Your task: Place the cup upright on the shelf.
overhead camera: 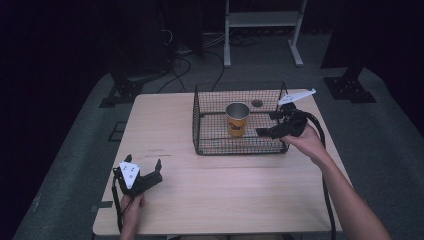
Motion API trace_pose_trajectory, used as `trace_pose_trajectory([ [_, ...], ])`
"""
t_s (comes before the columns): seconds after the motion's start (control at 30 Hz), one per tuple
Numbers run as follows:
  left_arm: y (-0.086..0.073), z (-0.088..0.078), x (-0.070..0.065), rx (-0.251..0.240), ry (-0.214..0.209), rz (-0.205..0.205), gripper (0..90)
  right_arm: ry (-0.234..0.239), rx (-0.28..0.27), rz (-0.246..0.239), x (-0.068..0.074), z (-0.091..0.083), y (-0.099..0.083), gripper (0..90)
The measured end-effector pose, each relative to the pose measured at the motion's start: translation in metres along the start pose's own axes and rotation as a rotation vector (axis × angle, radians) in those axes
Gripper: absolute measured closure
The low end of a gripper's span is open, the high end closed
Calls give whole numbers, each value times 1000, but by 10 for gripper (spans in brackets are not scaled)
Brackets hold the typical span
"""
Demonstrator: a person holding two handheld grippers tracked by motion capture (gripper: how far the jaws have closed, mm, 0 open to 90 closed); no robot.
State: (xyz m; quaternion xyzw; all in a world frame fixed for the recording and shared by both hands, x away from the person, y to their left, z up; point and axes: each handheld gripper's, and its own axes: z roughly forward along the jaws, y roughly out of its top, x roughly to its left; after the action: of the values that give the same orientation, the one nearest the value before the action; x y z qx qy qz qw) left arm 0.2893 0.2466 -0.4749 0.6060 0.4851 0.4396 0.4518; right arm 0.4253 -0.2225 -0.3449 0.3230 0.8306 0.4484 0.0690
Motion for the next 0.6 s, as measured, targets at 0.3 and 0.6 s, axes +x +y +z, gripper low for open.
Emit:
trace_pose_trajectory([
  [0.3, 0, 0, 0, 0, 0, 0, 8, 23, -10, -4, 7, -3, -13, 26],
  [0.6, 0, 0, 0, 0, 0, -2, 8, 29, -22, -7, 13, -7, -25, 25],
])
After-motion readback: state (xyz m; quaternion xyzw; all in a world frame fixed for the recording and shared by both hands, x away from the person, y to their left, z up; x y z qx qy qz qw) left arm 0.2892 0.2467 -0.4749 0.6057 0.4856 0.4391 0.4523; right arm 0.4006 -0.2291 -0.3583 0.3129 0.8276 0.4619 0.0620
